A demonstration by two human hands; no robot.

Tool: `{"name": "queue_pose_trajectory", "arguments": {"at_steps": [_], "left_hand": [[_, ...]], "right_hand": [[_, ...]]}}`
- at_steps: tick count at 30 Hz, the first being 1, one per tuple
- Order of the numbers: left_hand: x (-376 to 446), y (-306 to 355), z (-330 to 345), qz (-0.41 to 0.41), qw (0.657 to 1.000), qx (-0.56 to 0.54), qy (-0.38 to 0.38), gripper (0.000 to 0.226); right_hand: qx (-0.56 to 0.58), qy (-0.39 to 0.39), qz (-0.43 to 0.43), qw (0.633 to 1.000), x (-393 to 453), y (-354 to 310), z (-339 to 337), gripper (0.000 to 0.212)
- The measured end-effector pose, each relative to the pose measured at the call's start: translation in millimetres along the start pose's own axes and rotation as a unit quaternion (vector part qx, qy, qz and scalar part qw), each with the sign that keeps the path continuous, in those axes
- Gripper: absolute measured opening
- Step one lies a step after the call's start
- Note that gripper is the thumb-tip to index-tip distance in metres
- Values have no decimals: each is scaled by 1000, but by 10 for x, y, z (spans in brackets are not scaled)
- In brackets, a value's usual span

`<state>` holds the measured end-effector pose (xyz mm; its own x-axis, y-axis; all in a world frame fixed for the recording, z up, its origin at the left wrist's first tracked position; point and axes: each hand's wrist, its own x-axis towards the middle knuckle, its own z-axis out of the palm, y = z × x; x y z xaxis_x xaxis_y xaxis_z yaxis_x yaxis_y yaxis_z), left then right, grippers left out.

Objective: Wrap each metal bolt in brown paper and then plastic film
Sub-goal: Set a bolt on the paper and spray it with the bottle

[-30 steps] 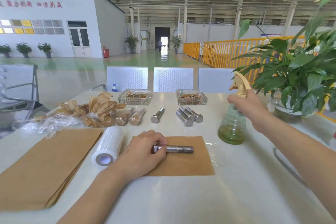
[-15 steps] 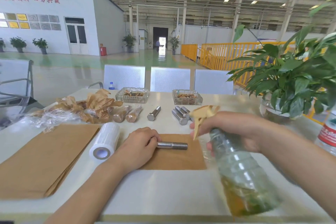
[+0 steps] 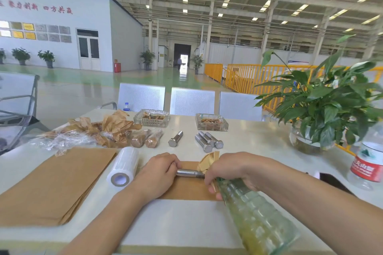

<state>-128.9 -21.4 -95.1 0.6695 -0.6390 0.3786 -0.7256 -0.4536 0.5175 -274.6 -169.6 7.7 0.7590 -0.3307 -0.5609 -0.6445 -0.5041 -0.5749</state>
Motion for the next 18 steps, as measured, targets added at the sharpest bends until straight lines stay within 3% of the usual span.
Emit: {"name": "queue_pose_trajectory", "arguments": {"at_steps": [12, 18], "left_hand": [[-16, 11, 2, -3, 1000, 3, -4, 27], [-2, 33, -11, 3, 1000, 9, -3, 25]], "right_hand": [[56, 54, 6, 997, -19, 240, -266, 15], [166, 218, -82, 958, -106, 334, -964, 18]]}}
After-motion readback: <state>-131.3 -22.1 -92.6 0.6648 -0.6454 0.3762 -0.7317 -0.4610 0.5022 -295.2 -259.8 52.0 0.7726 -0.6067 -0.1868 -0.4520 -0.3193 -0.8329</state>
